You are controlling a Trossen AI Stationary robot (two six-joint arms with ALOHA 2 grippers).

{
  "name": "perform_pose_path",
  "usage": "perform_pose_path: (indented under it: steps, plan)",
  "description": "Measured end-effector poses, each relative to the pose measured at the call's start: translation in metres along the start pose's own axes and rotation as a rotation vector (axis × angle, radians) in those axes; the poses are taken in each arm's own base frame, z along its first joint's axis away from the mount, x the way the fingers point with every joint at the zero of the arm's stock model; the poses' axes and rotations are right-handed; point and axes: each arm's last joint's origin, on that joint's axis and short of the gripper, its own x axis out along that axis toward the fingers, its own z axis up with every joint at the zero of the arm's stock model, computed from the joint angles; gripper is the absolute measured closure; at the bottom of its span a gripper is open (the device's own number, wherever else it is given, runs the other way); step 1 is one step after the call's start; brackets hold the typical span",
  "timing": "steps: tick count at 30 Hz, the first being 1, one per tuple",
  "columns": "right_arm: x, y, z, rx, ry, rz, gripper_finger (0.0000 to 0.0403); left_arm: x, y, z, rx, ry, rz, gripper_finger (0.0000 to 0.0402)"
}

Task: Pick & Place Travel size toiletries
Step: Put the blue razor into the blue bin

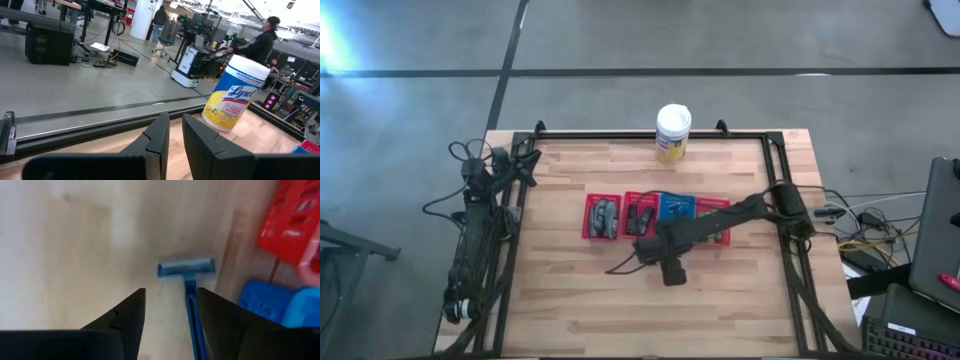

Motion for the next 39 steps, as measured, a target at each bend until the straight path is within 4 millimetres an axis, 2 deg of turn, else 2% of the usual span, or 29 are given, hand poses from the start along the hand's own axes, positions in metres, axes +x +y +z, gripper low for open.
perform_pose_path:
  steps: [13, 19, 25, 32, 36, 39]
  plan:
    - [0.022, -0.009, -0.014, -0.004, 0.039, -0.034, 0.0207, 0.000, 0.000, 0.000, 0.000, 0.000, 0.000, 0.0344]
    - [0.022, -0.012, -0.015, 0.022, 0.042, -0.031, 0.0215, 0.000, 0.000, 0.000, 0.000, 0.000, 0.000, 0.0344]
    - [0.024, -0.010, -0.015, 0.035, 0.052, 0.028, 0.0251, 0.000, 0.000, 0.000, 0.000, 0.000, 0.000, 0.0344]
    - [0.024, -0.004, -0.015, 0.070, 0.054, 0.036, 0.0321, 0.000, 0.000, 0.000, 0.000, 0.000, 0.000, 0.0344]
    - [0.022, 0.003, -0.017, 0.084, 0.056, 0.045, 0.0362, 0.000, 0.000, 0.000, 0.000, 0.000, 0.000, 0.0344]
    - [0.016, 0.012, -0.018, 0.099, 0.053, 0.060, 0.0379, 0.000, 0.000, 0.000, 0.000, 0.000, 0.000, 0.0344]
